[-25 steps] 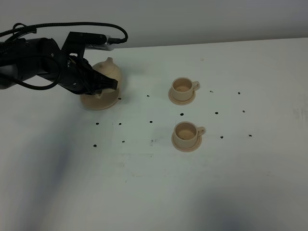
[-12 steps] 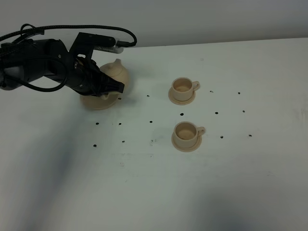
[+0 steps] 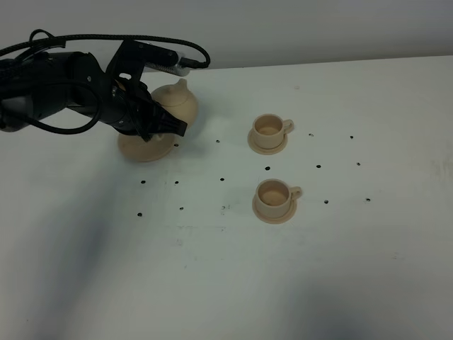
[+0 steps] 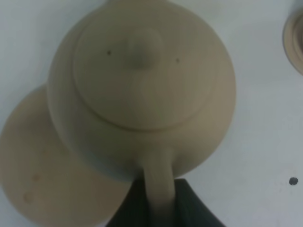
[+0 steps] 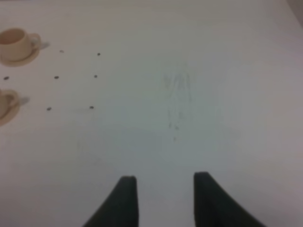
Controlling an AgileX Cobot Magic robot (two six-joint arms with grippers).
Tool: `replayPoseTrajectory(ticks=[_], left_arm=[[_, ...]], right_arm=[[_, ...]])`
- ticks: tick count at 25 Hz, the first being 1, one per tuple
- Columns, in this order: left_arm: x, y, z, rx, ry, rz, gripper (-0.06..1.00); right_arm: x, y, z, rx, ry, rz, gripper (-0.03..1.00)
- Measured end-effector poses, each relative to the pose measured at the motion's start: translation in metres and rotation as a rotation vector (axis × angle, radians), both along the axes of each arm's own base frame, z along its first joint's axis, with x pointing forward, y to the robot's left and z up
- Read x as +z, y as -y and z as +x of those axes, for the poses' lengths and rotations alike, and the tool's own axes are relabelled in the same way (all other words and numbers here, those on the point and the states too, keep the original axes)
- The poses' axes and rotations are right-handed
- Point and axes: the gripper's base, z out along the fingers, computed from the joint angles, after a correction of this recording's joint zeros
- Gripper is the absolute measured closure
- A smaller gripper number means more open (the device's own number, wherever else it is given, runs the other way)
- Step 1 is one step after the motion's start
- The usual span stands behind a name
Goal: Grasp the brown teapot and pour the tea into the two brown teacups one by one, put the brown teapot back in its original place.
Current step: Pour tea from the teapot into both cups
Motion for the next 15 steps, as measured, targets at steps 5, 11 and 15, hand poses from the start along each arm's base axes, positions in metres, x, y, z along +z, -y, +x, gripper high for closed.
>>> replayPoseTrajectory(ticks=[5, 11, 15], left_arm=[[-0.001, 0.007, -0.003, -0.035, -0.001, 0.015, 0.86], [-0.001, 0.015, -0.006, -0.078, 0.004, 0.029, 0.86], [-0.001, 0.019, -0.008, -0.096, 0.004, 0.033, 0.86]], right_arm=[[0.0, 0.0, 0.0, 0.0, 0.0, 0.0, 0.66], [0.0, 0.0, 0.0, 0.0, 0.0, 0.0, 0.66], [0.0, 0.0, 0.0, 0.0, 0.0, 0.0, 0.66]])
